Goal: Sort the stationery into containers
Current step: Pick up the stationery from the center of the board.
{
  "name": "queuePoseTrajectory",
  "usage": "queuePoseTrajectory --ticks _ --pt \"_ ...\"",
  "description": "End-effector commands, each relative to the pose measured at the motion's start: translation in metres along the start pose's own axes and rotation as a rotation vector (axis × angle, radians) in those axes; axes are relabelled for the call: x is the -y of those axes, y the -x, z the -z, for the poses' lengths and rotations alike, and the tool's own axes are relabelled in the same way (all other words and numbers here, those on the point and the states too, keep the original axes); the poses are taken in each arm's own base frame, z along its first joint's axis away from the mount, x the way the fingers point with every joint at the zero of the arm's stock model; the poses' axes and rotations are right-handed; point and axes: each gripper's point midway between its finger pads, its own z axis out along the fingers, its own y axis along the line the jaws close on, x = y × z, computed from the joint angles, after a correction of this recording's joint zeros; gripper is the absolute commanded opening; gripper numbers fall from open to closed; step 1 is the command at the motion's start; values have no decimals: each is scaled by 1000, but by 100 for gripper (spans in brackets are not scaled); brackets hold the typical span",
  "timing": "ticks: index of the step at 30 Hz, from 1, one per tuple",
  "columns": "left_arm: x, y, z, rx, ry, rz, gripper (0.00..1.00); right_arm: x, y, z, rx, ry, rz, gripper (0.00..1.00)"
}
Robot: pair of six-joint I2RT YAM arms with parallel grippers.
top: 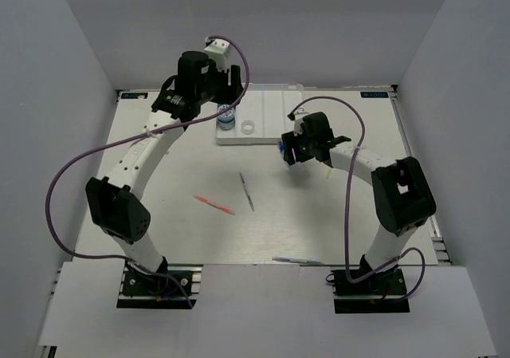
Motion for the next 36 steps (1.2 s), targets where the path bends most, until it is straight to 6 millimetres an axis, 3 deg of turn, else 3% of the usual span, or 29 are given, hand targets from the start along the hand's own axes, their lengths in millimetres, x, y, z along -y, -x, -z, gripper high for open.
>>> queuePoseTrajectory --ticks 1,5,13,19,21,23,24,25,28,30,31,32,36 --pt "-16 -34 13 -91 48 65 75 6 24 -14 26 -77 -4 66" --pt "-22 -38 34 -68 63 68 76 13 16 -34 -27 -126 17 68" --pt "-29 -35 41 -54 70 66 76 13 -6 -51 -101 -140 49 62" --pt "-33 -43 43 -65 93 58 77 7 -28 -47 -148 -120 51 44" --pt "-35 -49 45 -73 107 59 77 2 -33 -43 -155 -83 82 31" --pt "-42 -59 48 -87 132 67 77 -14 -36 -31 -160 -19 81 19" --pt "-45 -57 53 -73 153 69 77 -19 -24 -16 -122 5 86 16" --pt "-46 -58 56 -67 160 73 77 -29 -32 -7 -134 58 94 9" --pt "-51 -62 62 -65 183 82 78 -45 -8 29 -70 125 125 0" --pt "-52 -69 59 -75 182 82 78 -55 16 49 -21 162 110 0" --pt "-52 -73 56 -84 185 90 78 -60 27 54 4 175 98 0" --pt "-52 -74 55 -87 182 95 78 -63 51 58 61 179 91 0" --pt "-55 -71 47 -86 179 112 78 -65 105 46 176 156 -64 0"
